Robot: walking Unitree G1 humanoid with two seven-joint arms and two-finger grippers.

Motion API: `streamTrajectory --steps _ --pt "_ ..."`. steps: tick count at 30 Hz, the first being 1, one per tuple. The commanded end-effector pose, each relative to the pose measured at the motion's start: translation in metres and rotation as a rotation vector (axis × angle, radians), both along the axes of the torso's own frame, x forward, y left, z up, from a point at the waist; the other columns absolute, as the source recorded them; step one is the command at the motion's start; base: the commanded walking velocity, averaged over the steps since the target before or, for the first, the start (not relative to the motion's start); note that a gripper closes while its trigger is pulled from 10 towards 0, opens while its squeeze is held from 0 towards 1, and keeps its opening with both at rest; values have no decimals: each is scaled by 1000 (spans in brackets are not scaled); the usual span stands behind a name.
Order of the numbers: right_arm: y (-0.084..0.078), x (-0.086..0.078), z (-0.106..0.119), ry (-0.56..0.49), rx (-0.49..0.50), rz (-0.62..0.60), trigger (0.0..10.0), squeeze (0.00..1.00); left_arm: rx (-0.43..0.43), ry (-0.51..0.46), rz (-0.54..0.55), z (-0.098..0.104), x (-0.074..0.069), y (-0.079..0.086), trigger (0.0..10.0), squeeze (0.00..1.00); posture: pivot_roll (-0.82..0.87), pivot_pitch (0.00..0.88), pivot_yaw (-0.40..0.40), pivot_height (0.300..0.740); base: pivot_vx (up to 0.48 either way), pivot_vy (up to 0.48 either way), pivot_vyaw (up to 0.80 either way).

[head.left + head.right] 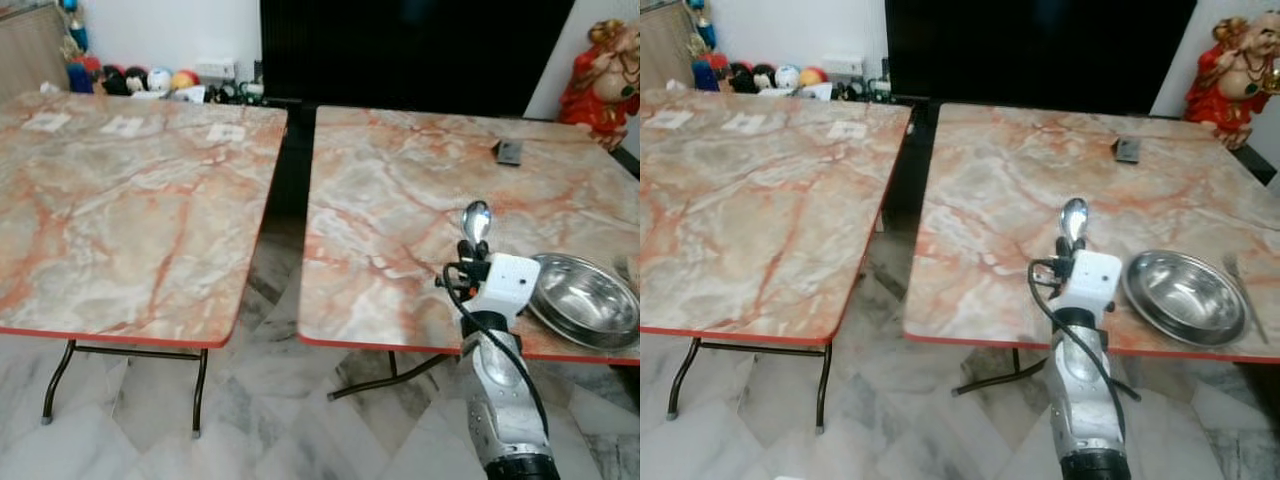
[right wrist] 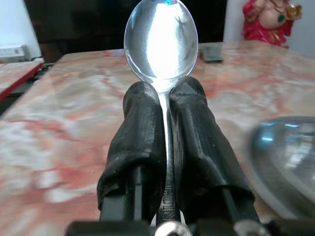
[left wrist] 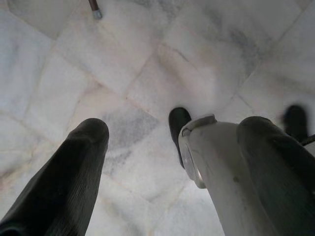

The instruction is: Setting the table

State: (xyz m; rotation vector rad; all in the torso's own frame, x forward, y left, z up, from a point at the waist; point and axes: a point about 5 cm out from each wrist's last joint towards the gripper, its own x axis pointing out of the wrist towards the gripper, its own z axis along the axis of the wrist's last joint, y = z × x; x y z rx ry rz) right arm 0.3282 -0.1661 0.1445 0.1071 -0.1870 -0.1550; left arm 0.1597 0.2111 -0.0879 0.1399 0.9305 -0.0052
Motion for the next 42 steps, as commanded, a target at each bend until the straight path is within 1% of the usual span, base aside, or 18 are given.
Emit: streamTrajectory --steps 1,8,19,23,34,42 --pt "-12 -2 0 -5 -8 -40 10000 0 -15 21 -11 -3 -4 -6 10000 0 -29 65 -5 740 0 -472 0" --pt "-15 -2 2 -9 -12 -50 10000 0 -15 20 -13 -3 -4 -6 10000 0 -30 62 -6 740 0 -472 0" --pt "-15 -2 3 -16 -18 -54 10000 0 -14 23 -15 -3 -5 -7 10000 0 -35 48 -6 740 0 -455 0" --pt "-18 -3 5 -28 -37 -80 10000 0 -13 31 -13 -4 -6 -7 10000 0 -36 47 -4 740 0 0 0" --pt "-25 -3 4 -21 -27 -114 10000 0 -16 30 -4 -4 -7 -6 10000 0 -35 43 -1 740 0 0 0" --pt "-25 -2 4 -18 -25 -115 10000 0 -16 28 -2 -4 -6 -5 10000 0 -34 50 0 740 0 0 -763"
